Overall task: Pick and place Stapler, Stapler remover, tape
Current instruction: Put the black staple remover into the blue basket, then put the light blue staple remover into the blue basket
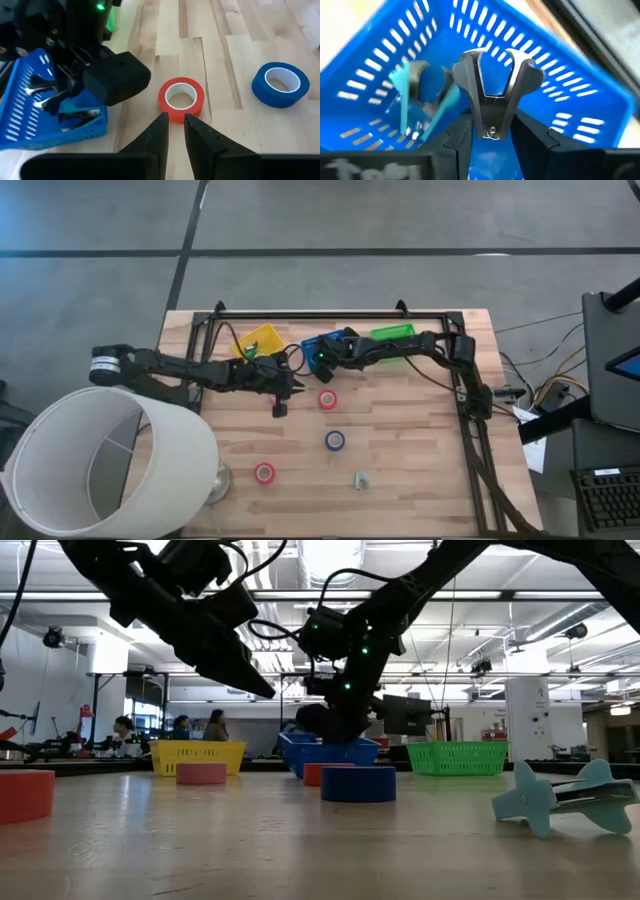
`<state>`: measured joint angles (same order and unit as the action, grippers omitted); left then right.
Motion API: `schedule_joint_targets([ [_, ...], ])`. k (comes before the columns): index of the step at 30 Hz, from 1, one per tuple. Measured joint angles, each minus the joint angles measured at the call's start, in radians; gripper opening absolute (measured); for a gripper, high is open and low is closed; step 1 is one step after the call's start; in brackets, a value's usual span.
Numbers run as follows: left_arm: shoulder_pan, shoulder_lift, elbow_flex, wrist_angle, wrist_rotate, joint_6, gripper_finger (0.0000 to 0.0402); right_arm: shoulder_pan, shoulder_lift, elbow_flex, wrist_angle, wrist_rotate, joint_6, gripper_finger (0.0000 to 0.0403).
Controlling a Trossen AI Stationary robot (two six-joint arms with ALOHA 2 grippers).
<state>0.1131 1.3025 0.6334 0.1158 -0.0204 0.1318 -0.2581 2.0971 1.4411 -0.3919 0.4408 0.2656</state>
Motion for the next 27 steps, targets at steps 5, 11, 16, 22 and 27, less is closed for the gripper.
schedule_joint_targets([
  [5, 0.000, 0.000, 0.000, -0.002, 0.000, -0.002, 0.0064, 0.000, -0.009, 0.016, -0.001, 0.000, -0.014, 0.0146],
  [11, 0.000, 0.000, 0.000, -0.003, 0.000, -0.003, 0.0064, 0.005, -0.014, 0.030, -0.013, -0.004, -0.016, 0.0166],
  [16, -0.001, 0.000, 0.000, -0.004, 0.002, -0.003, 0.0064, 0.035, -0.021, 0.060, -0.148, -0.008, 0.016, 0.0167],
  [22, -0.001, 0.001, 0.000, -0.005, 0.002, -0.003, 0.0064, 0.098, -0.085, 0.079, -0.344, -0.004, 0.097, 0.0157],
  [27, -0.001, 0.001, 0.000, -0.005, 0.000, -0.007, 0.0064, 0.174, -0.176, 0.069, -0.384, -0.001, 0.099, 0.0148],
])
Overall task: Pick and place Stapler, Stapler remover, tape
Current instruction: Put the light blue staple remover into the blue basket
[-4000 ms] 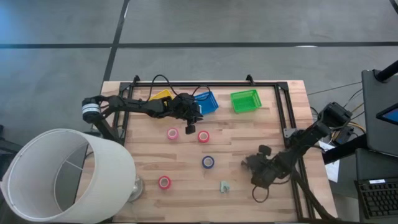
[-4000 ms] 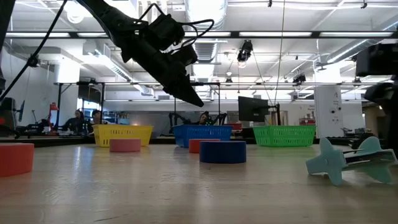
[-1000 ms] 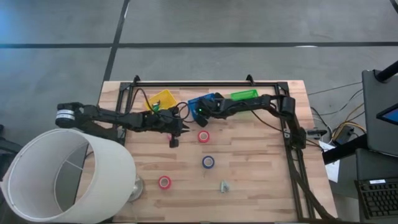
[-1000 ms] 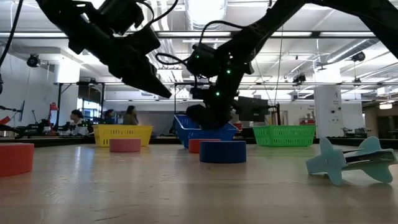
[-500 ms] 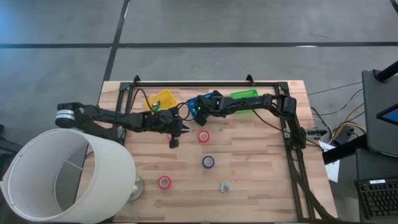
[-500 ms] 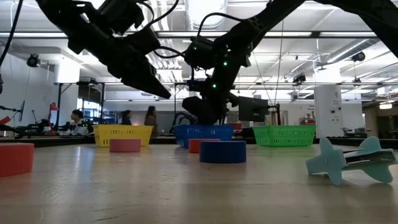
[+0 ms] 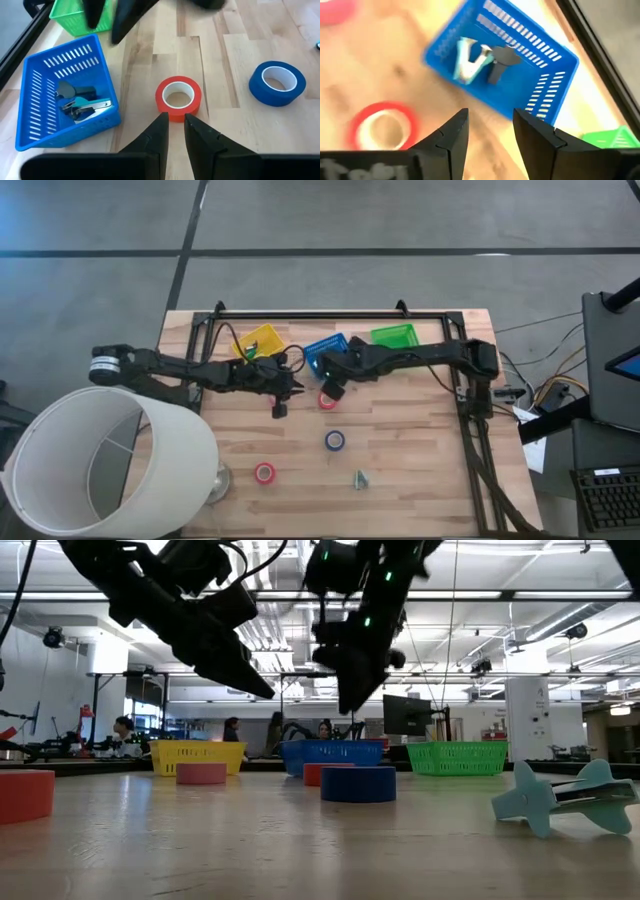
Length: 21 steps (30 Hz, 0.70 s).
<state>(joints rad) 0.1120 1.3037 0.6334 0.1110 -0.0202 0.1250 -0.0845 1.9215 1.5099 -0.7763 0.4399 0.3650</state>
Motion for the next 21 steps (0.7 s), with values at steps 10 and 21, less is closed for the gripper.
schedule_joint_targets([
  [10, -0.005, 0.000, 0.000, 0.000, -0.001, -0.010, 0.0064, 0.241, -0.150, -0.102, -0.057, -0.194, 0.039, 0.0153],
  [21, -0.005, 0.000, 0.000, 0.001, 0.000, -0.030, 0.0064, 0.497, -0.166, -0.249, -0.030, -0.411, 0.180, 0.0169],
])
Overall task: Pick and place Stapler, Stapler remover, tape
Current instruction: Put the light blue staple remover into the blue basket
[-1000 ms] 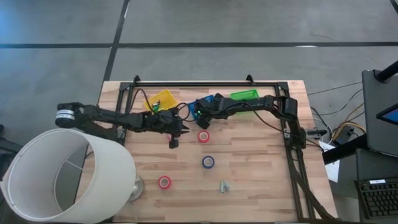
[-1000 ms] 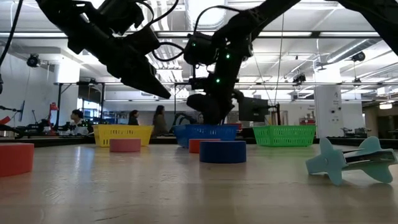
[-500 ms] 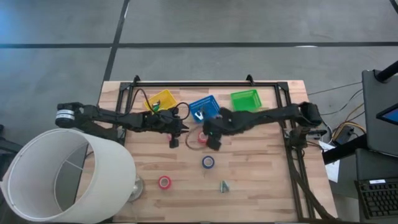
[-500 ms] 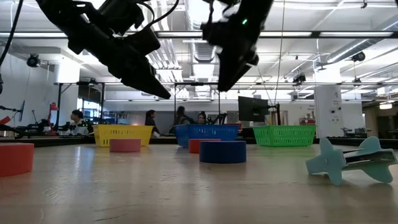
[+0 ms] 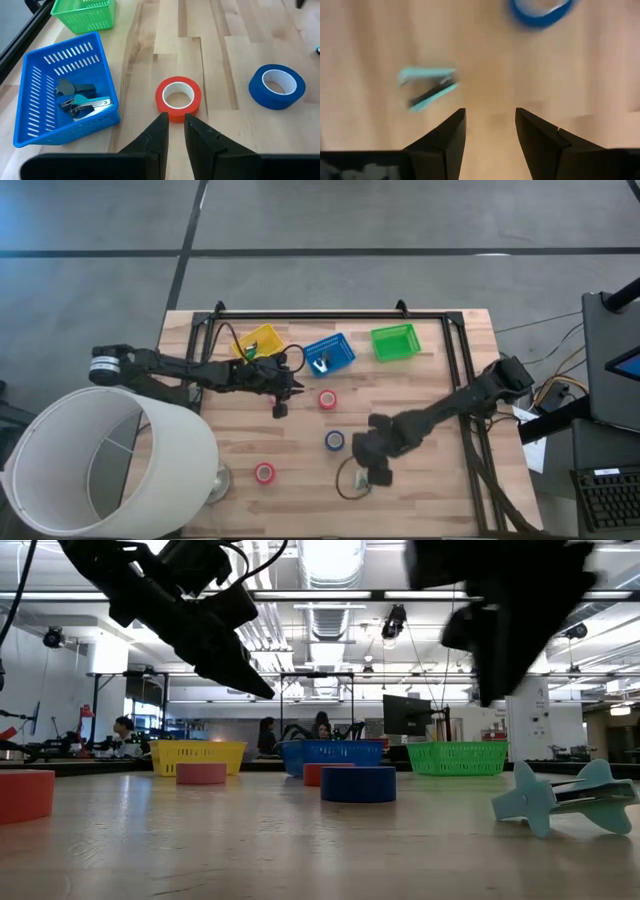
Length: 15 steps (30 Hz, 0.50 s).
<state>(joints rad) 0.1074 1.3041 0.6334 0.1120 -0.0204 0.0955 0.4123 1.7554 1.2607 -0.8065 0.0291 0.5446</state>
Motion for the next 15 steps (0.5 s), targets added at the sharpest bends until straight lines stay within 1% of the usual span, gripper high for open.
schedule_joint_targets([
  [3, 0.000, 0.000, 0.000, 0.000, 0.000, -0.011, 0.0064, 0.028, 0.001, -0.038, 0.079, -0.107, 0.070, 0.0169],
  [6, 0.000, 0.000, 0.000, 0.000, 0.000, -0.018, 0.0064, 0.031, 0.002, -0.065, 0.177, -0.206, 0.174, 0.0169],
  [10, 0.000, 0.000, 0.000, 0.000, 0.000, -0.021, 0.0064, 0.020, 0.002, -0.107, 0.315, -0.225, 0.411, 0.0169],
  [12, 0.000, 0.000, 0.000, 0.000, 0.000, -0.022, 0.0064, 0.009, 0.002, -0.119, 0.339, -0.224, 0.531, 0.0169],
  [14, 0.000, 0.000, 0.000, 0.001, 0.000, -0.022, 0.0064, 0.001, 0.002, -0.133, 0.338, -0.223, 0.603, 0.0169],
  [15, 0.000, 0.000, 0.000, 0.000, 0.000, -0.022, 0.0064, -0.002, 0.002, -0.141, 0.337, -0.227, 0.612, 0.0169],
])
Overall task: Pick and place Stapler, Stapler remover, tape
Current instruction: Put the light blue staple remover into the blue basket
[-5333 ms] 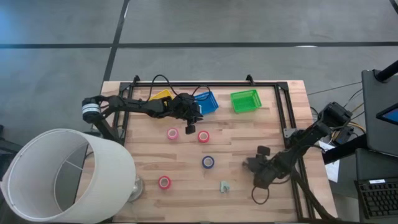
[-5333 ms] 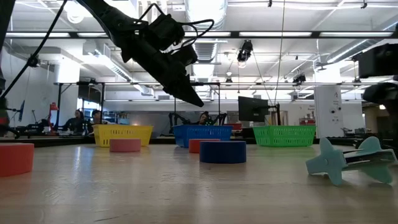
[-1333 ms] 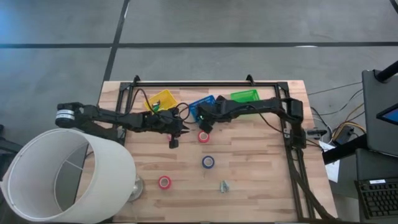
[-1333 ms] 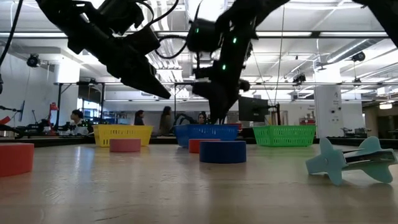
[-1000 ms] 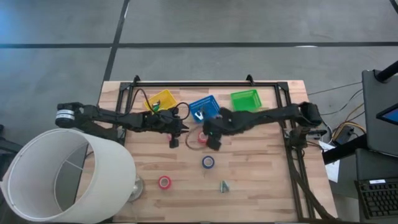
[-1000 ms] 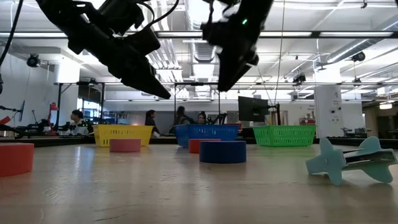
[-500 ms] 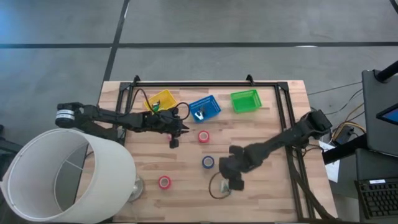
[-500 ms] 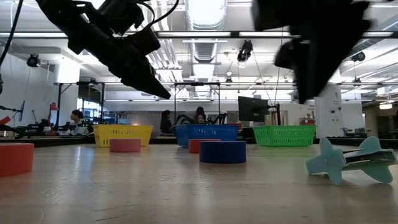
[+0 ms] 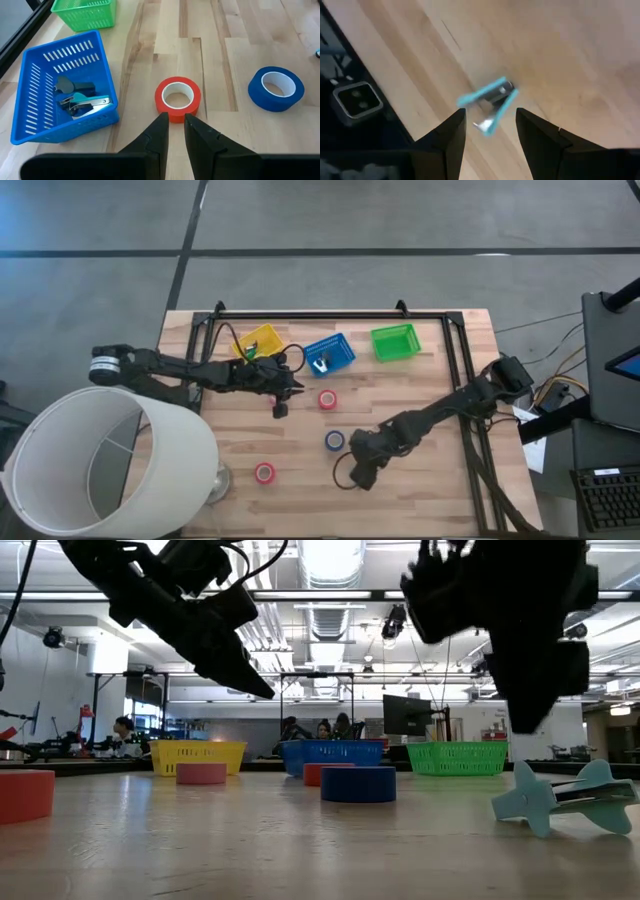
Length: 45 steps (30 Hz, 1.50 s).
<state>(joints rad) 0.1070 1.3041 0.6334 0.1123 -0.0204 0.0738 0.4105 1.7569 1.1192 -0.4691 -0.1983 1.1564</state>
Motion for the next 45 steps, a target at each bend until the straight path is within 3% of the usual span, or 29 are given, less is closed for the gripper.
schedule_joint_targets([
  [17, 0.000, 0.000, 0.000, 0.001, 0.000, 0.000, 0.0064, 0.002, 0.045, -0.059, 0.124, -0.039, 0.000, 0.0169],
  [37, 0.000, 0.000, 0.000, 0.020, 0.000, 0.037, 0.0064, 0.017, 0.120, -0.044, 0.112, -0.065, 0.025, 0.0169],
  [45, 0.000, 0.000, 0.000, 0.029, 0.000, 0.047, 0.0064, 0.022, 0.120, -0.044, 0.108, -0.023, 0.016, 0.0167],
])
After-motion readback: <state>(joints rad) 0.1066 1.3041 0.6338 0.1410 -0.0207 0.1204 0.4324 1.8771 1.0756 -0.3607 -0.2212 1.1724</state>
